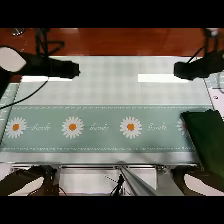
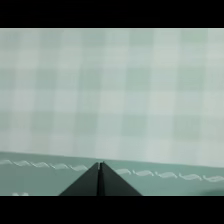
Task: Fold the shirts.
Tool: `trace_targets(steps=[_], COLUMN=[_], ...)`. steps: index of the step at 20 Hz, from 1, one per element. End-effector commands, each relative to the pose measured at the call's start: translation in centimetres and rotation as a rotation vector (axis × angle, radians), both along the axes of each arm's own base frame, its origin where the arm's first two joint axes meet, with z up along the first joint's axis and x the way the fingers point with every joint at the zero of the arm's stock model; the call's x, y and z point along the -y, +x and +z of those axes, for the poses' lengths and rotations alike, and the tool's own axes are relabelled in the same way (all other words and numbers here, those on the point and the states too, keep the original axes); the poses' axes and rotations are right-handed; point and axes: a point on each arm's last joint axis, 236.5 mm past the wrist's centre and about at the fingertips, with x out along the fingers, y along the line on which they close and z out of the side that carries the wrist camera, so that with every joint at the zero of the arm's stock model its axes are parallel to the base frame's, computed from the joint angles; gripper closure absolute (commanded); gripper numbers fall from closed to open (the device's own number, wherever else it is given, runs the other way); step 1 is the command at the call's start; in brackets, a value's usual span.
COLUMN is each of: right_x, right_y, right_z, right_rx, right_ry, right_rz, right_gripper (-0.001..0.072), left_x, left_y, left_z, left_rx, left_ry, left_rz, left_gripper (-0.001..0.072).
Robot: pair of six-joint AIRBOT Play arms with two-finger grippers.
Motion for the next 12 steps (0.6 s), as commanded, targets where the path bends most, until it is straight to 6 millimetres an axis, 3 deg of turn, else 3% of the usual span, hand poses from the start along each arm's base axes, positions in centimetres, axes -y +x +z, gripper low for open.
trace_targets(steps=[1,5,12], right_x=[0.7,0.6,0.6], right_y=[-1.0,-0.3,-0.3], right_z=[-7.1,-7.3,-7.3], right_rx=[-0.201,-0.182,-0.18], right_ry=[-0.158,-0.154,-0.155], right_rz=[0.0,-0.002,-0.001], right_gripper=[0.0693,0.0693,0.0693], left_x=[-2.6,-3.6,-3.7], left_y=[-0.6,-0.2,-0.4], left_z=[-5.8,-5.9,-6.0], left_rx=[-0.13,-0.133,-0.144], left_ry=[0.103,0.103,0.105], left_rz=[0.057,0.082,0.08], left_gripper=[0.0681,0.068,0.068])
